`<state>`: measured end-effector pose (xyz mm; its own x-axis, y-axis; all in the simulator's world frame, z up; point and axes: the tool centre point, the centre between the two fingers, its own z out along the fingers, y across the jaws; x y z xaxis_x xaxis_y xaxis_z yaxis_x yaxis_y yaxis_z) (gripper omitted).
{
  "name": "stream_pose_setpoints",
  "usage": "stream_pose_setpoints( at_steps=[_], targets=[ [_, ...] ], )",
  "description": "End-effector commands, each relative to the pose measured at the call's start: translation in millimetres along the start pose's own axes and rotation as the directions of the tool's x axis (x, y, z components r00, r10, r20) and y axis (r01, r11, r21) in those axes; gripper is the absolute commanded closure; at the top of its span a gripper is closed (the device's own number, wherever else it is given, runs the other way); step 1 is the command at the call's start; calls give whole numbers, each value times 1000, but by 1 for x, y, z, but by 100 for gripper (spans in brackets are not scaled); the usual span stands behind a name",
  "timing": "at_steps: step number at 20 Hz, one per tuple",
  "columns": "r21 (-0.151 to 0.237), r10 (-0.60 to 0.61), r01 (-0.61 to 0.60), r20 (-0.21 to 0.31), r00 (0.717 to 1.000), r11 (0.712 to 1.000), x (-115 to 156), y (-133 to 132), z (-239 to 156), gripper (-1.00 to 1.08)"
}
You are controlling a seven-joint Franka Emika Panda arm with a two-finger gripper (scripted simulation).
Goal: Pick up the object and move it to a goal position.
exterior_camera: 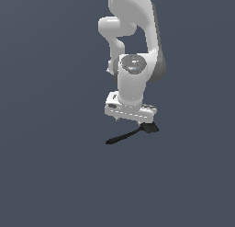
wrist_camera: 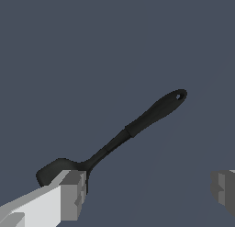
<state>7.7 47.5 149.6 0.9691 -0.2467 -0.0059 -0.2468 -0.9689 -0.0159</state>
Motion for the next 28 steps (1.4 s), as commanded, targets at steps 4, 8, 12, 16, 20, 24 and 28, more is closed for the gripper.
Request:
stream_pose_setpoints(
  at_steps=[4, 8, 12, 16, 20, 24, 28],
  targets=[
    [0, 141, -141, 1, 990, 990, -1, -7, 14, -92],
    [0, 241, -241, 2, 970, 970, -2, -12, 24, -92],
    [-1, 339, -339, 1, 941, 941, -3, -16, 34, -92],
    [-3, 434, -434, 0, 901, 901, -4, -20, 44, -92],
    [-4, 524, -524, -2, 852, 852, -5, -24, 54, -92],
    [-5, 607, -607, -6, 795, 795, -7, -28, 63, -92],
    [-6, 671, -671, -9, 741, 741, -8, -31, 71, -92]
  ],
)
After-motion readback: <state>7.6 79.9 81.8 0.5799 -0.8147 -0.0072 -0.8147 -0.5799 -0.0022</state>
